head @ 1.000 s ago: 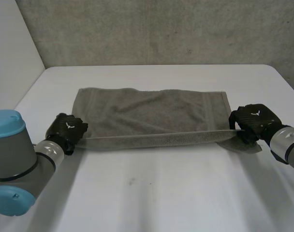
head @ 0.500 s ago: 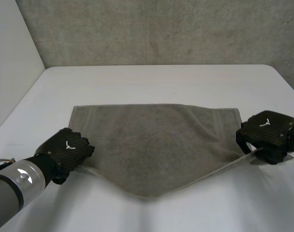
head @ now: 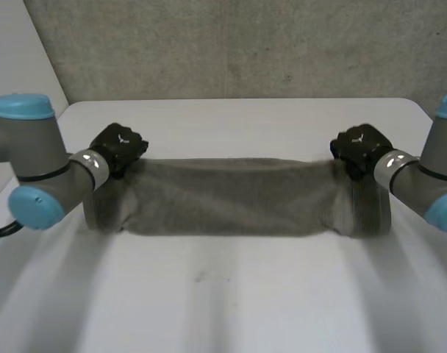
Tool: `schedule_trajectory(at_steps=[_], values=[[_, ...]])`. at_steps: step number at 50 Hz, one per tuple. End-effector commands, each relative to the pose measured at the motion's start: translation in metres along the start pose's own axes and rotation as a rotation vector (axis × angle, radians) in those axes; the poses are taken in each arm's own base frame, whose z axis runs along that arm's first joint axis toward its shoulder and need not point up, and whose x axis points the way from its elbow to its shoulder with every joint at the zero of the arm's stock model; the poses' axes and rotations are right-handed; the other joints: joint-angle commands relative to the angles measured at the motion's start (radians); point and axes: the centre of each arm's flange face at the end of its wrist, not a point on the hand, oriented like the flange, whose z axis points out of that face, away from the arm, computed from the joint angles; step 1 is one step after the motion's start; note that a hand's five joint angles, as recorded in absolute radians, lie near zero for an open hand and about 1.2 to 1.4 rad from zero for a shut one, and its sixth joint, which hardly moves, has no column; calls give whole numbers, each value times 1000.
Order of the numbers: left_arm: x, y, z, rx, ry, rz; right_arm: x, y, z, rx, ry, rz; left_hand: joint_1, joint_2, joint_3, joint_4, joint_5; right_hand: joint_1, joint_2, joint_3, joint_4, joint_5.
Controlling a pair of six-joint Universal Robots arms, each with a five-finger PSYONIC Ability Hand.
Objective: Fold the towel.
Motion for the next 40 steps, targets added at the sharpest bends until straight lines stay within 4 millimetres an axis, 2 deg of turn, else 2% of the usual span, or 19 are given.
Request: schedule_trajectory(at_steps=[1,5,12,13,14,15,21,25,27,28,30,31,32,33,35,36,37,38,40], values=[[-2,14,43,11,-59,-43,11,1,28,102,129,-12,224,178,180,179,195,3,182,181,179,185],[-2,19,56,20,-75,-42,9,5,39,127,134,-20,224,178,180,179,195,3,182,181,179,185],[-2,21,64,44,-87,-62,6,13,50,134,135,-22,224,178,180,179,195,3,182,181,179,185],[0,22,66,43,-86,-71,5,14,52,138,135,-24,-148,-194,-192,-193,-176,-255,-75,-76,-79,-73],[0,22,66,43,-86,-71,5,14,52,138,135,-24,-152,-198,-196,-196,-180,-257,-78,-79,-82,-75],[1,22,67,44,-88,-81,3,15,55,145,134,-28,-939,-985,-983,-984,-968,-1219,-1040,-1040,-1043,-1037],[-3,17,65,48,-101,-129,7,4,56,192,177,-39,-998,-1044,-1042,-1043,-1026,-1219,-1040,-1040,-1043,-1037],[-11,6,58,57,-117,-189,15,-12,46,217,192,-10,-998,-1044,-1042,-1043,-1026,-1219,-1040,-1040,-1043,-1037],[-16,0,52,57,-118,-228,22,-28,31,238,197,46,-998,-1044,-1042,-1043,-1026,-1219,-1040,-1040,-1043,-1037],[-17,-3,44,44,-110,-273,22,-28,31,238,197,46,-998,-1044,-1042,-1043,-1026,-1219,-1040,-1040,-1043,-1037],[-18,-5,35,25,-93,-317,29,-41,11,245,198,84,-998,-1044,-1042,-1043,-1026,-1219,-1040,-1040,-1043,-1037],[-19,-9,25,9,-81,-357,29,-41,11,245,198,84,-998,-1044,-1042,-1043,-1026,-1219,-1040,-1040,-1043,-1037],[-18,-10,13,-9,-71,-392,28,-45,1,236,193,90,-998,-1044,-1042,-1043,-1026,-1219,-1040,-1040,-1043,-1037],[-18,-10,13,-9,-71,-392,28,-45,1,236,193,90,-998,-1044,-1042,-1043,-1026,-1219,-1040,-1040,-1043,-1037],[-13,-8,-10,-54,-50,-448,24,-49,-21,194,167,105,-998,-1044,-1042,-1043,-1026,-1219,-1040,-1040,-1043,-1037],[-13,-8,-10,-55,-50,-448,24,-49,-21,194,167,105,-998,-1044,-1042,-1043,-1026,-1219,-1040,-1040,-1043,-1037],[-12,-9,-21,-59,-47,-462,19,-48,-31,158,147,121,-998,-1044,-1042,-1043,-1026,-1219,-1040,-1040,-1043,-1037],[-12,-9,-22,-59,-47,-462,15,-45,-41,117,125,140,-998,-1044,-1042,-1043,-1026,-1219,-1040,-1040,-1043,-1037],[-6,-8,-40,-60,-52,-482,12,-41,-48,77,109,157,-998,-1044,-1042,-1043,-1026,-1219,-1040,-1040,-1043,-1037]])
